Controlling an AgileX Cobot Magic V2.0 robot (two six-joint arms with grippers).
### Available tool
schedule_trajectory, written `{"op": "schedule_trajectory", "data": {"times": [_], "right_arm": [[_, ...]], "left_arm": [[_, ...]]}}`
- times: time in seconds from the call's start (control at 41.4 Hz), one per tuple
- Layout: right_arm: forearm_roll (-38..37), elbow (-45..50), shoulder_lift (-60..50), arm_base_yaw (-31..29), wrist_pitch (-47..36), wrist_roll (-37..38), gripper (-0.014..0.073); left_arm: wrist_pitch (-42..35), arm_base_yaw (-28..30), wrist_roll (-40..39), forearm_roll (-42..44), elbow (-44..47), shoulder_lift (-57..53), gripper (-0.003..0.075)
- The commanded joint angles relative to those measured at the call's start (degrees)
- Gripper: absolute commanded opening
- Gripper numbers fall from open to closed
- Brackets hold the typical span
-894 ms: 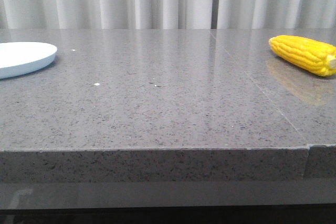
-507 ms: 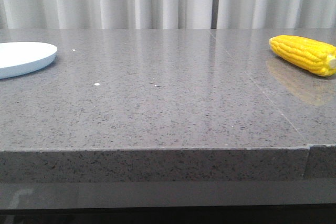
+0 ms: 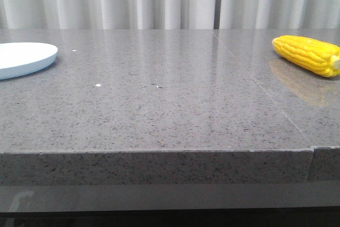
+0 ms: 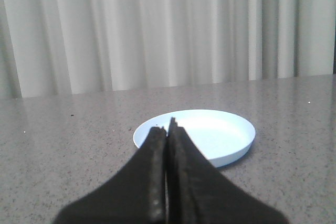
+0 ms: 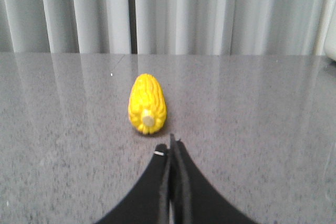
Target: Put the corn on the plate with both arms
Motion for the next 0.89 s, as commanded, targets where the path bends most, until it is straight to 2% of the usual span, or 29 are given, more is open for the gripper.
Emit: {"op": "schedule_trajectory", "data": {"times": [0.0, 0.072, 0.193, 0.411, 0.556, 0.677, 0.87], "right_arm": [[-0.3, -6.6, -0.5, 0.0, -2.4, -0.4, -0.0068], [-0.3, -11.0, -0.1, 0.0, 1.8, -0.4, -0.0068], [-0.3, -19.7, 3.0, 0.0, 9.8, -0.4, -0.0068], [-0.3, -35.1, 14.7, 0.0, 18.7, -0.4, -0.0068], [-0.3, -43.1, 22.7, 0.0, 26.5, -0.4, -0.0068], [-0.3, -47.3, 29.7, 0.0, 32.1, -0.4, -0.0068], [-0.3, -47.7, 37.3, 0.0, 33.5, -0.4, -0.0068]], "left_arm": [[-5.2, 0.1, -0.3, -0.5, -4.7, -1.1, -0.002], [-3.6, 0.1, -0.3, -1.4, -8.8, -0.7, -0.002], [3.8, 0.1, -0.3, -1.6, -18.2, 2.1, -0.002], [17.2, 0.1, -0.3, -1.6, -34.8, 13.5, -0.002], [25.5, 0.1, -0.3, -1.6, -42.7, 21.6, -0.002], [28.7, 0.1, -0.3, -1.6, -45.7, 27.0, -0.002], [28.7, 0.1, -0.3, -1.6, -45.5, 32.8, -0.002]]}}
